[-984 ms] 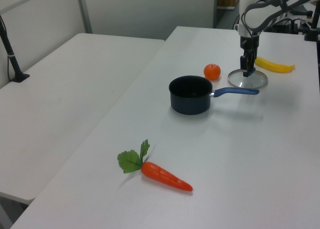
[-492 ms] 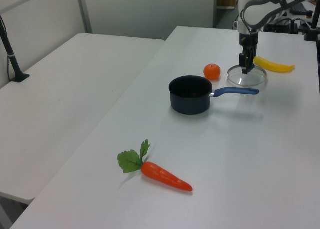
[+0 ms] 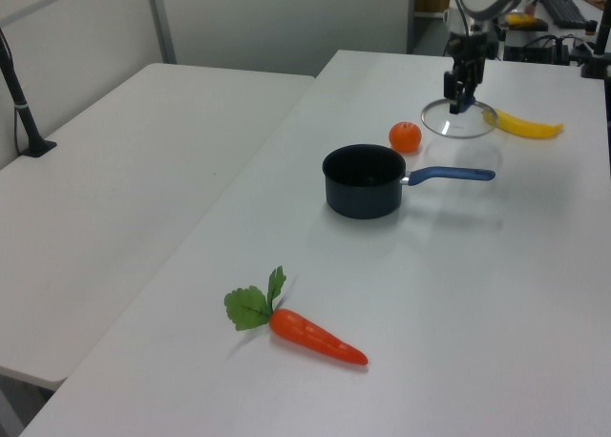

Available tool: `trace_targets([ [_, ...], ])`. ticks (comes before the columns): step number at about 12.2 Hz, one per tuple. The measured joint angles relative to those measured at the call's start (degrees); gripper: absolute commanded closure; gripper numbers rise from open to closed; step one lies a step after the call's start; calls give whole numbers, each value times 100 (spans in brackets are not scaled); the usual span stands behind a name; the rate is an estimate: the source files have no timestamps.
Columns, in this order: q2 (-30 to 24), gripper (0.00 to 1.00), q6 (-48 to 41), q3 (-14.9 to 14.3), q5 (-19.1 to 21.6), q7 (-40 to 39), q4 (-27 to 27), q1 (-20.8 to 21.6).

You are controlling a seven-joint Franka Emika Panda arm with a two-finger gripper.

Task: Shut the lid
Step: 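Lift the lid and carry it over the dark blue saucepan, then lower the lid onto the saucepan rim and open the gripper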

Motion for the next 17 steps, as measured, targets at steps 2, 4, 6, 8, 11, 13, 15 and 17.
trace_targets([
  [2,-7,72,-147,24,345,453,399,26],
  [4,-8,72,-202,56,495,988,610,202],
  [6,-6,72,-208,68,663,1547,634,543],
  [8,-4,72,-355,79,782,2018,700,952],
  [11,84,71,-498,86,922,2702,892,1432],
  [13,342,71,-498,90,926,3103,1012,1731],
  [15,797,71,-481,91,926,3433,1365,1894],
  [17,1064,71,-396,88,926,3631,1682,1899],
])
